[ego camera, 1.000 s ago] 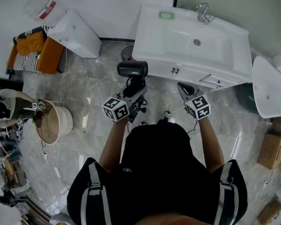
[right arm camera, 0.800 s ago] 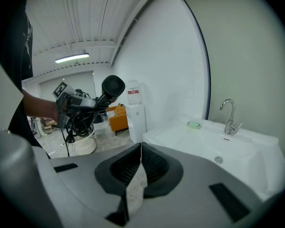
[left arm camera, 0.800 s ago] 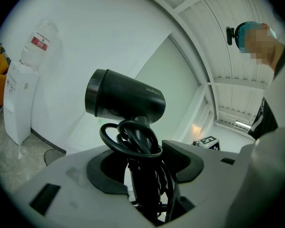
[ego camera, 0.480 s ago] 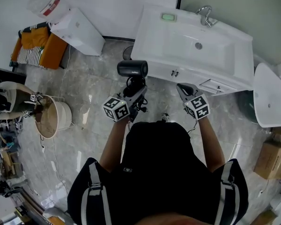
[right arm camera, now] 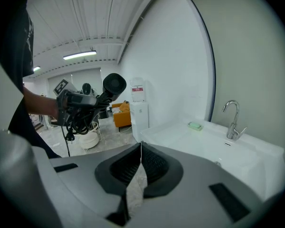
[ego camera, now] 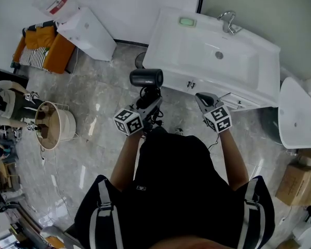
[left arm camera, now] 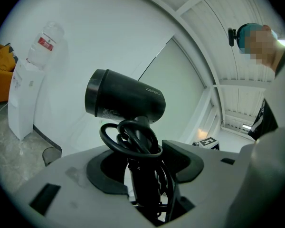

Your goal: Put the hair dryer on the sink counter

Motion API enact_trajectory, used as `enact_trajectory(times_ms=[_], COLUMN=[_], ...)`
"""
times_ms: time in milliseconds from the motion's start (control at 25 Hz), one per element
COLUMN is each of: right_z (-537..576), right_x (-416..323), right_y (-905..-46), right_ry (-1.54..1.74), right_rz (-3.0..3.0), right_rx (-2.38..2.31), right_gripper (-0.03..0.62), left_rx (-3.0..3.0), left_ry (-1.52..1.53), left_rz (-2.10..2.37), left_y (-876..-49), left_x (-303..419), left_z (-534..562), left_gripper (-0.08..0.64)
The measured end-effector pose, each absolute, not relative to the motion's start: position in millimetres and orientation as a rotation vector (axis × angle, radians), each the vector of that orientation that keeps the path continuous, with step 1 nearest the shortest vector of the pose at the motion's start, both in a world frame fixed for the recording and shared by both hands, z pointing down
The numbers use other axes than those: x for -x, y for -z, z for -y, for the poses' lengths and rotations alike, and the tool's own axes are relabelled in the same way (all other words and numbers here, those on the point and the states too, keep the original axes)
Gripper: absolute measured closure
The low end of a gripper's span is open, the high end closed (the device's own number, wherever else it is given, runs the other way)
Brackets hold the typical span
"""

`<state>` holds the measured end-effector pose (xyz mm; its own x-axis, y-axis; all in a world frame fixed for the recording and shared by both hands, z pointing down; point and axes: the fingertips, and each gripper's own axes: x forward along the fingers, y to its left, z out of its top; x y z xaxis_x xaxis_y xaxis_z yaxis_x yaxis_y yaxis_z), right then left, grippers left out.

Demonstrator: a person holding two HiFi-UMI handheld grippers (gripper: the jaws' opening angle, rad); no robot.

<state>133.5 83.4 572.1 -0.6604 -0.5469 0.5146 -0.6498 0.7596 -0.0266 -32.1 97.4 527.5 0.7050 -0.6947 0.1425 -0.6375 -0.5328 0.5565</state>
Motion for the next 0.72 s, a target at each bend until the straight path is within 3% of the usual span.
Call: enact_trajectory(times_ms=[720], right_z=[-64.3], right_x=[-134.8], right_y=[-576.0], right_ry=[-0.316], right_rz=[2.432], right_rx=[-0.923], right_gripper=[0.531], left_rx=[-2.337], left_ry=[0.109], left_rz=[0.954], left_y=[-527.9], left_x=[27.1], left_z=[-63.9], left_gripper=[0.339])
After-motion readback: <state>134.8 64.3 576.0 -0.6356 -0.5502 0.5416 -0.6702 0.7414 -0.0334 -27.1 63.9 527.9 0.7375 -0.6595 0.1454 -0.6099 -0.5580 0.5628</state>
